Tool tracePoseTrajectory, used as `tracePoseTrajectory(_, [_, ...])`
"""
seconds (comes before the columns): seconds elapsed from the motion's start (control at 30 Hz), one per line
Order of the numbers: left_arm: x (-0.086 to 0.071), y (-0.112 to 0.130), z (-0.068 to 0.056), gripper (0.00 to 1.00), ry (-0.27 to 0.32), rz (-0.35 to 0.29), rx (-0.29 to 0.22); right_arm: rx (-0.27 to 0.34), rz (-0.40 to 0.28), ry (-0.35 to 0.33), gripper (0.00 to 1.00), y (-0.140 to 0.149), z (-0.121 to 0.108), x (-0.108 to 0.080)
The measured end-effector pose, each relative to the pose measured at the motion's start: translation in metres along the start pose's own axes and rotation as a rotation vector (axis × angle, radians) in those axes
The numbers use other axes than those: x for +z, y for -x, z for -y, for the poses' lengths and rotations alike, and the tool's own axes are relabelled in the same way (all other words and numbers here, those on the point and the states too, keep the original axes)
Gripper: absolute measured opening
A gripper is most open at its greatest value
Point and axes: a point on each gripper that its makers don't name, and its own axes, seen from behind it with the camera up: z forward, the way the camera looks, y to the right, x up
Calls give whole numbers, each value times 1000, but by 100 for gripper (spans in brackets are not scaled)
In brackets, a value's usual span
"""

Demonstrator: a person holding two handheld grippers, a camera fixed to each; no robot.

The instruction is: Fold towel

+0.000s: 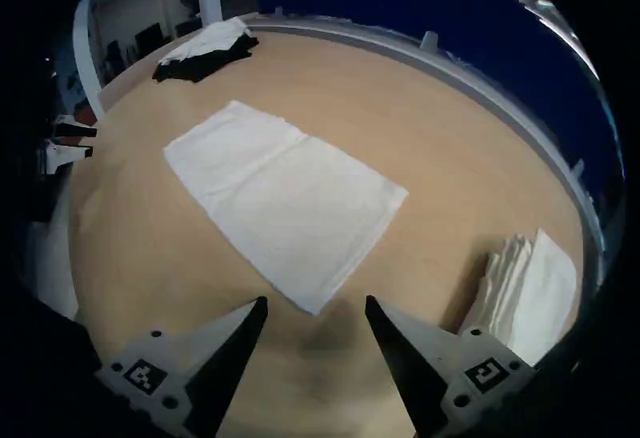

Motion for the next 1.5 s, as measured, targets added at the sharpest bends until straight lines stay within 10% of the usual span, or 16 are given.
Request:
tracePoseTrajectory(0.63, [-2, 4, 0, 98, 8, 4, -7, 4, 34, -28, 9, 9, 2, 11])
tracePoseTrajectory(1.1, [-4, 4, 1, 98, 12, 5, -10, -22, -6, -16, 4, -6, 5, 3])
tracePoseTrajectory(1.5, [-9, -9, 5, 98, 17, -23, -16, -100, -104, 17, 4, -82, 1, -22])
